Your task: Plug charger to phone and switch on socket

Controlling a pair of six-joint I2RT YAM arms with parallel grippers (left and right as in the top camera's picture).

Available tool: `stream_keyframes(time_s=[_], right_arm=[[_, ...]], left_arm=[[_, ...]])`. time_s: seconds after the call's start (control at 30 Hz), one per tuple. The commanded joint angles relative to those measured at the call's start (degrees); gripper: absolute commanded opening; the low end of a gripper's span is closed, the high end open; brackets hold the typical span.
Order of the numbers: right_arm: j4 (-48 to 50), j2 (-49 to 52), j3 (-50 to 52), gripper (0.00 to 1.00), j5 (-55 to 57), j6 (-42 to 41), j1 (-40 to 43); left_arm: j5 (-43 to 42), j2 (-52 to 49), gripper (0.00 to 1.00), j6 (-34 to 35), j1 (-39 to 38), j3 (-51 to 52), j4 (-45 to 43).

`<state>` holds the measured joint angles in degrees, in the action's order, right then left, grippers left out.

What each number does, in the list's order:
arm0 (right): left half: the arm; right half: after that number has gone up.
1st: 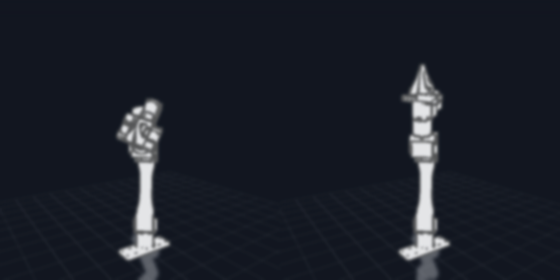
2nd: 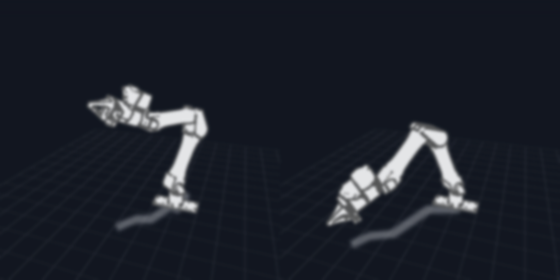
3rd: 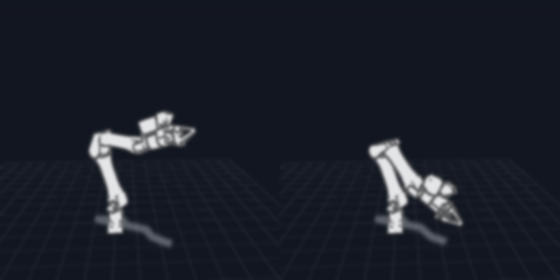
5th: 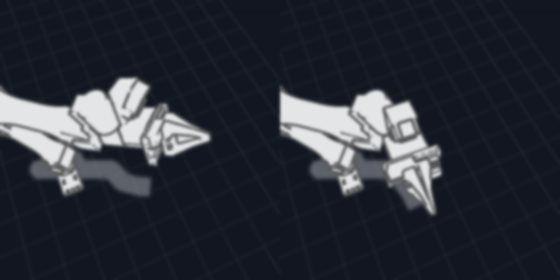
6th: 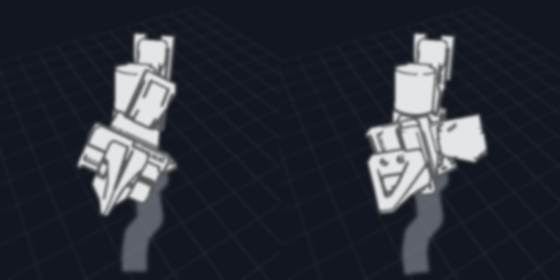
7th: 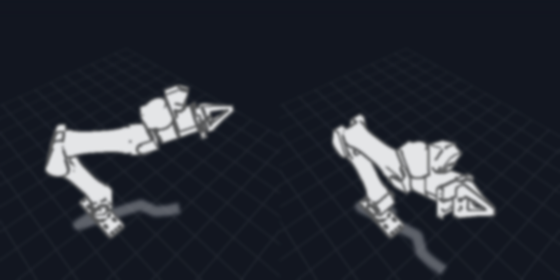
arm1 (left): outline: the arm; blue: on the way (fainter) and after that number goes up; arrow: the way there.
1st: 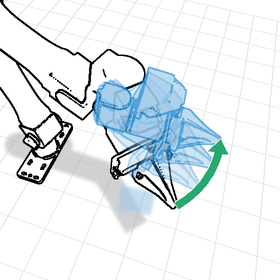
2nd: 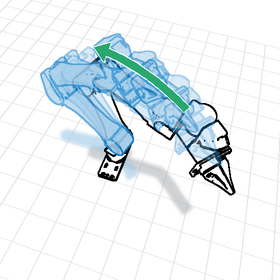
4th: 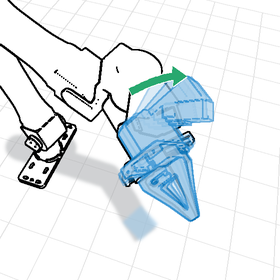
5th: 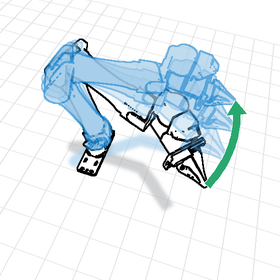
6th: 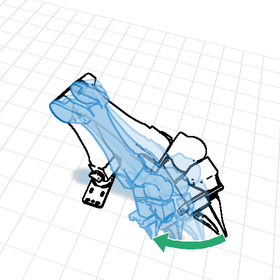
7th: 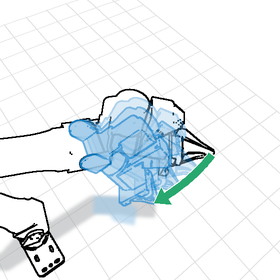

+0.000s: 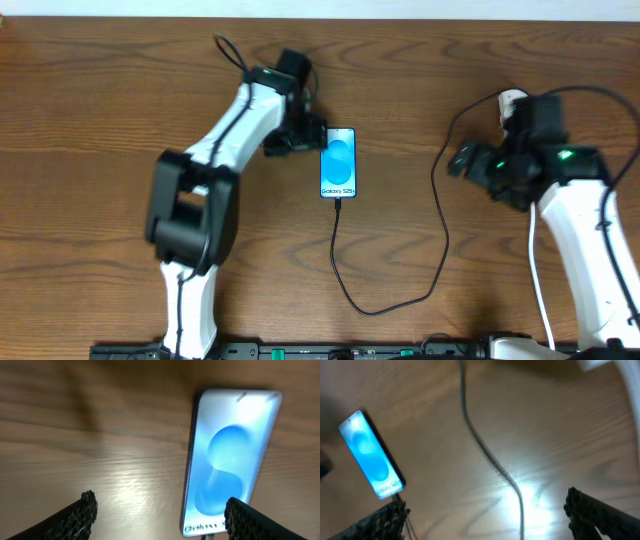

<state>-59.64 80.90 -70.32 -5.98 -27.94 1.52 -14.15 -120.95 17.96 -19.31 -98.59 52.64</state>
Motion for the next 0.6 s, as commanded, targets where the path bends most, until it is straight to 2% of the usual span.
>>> stream_keyframes(time_s=[0.0, 0.17, 0.47, 0.57], right_arm=[[-2.1, 4.2, -5.2, 0.99, 5.7, 2.3, 5.1], [-4.3, 15.1, -12.1, 0.99, 6.5, 3.0, 13.8], [8.8, 24.2, -14.0, 0.99, 7.8, 2.6, 19.3], [11.3, 25.4, -14.0, 0.99, 12.9, -0.3, 19.6]], left_arm=[[10.5, 11.7, 0.83, -0.5, 1.5, -1.7, 0.2], [20.0, 20.4, 0.84, -0.5, 2.7, -1.7, 0.2], [20.0, 22.5, 0.84, -0.5, 2.8, -1.6, 0.3], [20.0, 22.5, 0.85, -0.5, 2.8, -1.6, 0.3]])
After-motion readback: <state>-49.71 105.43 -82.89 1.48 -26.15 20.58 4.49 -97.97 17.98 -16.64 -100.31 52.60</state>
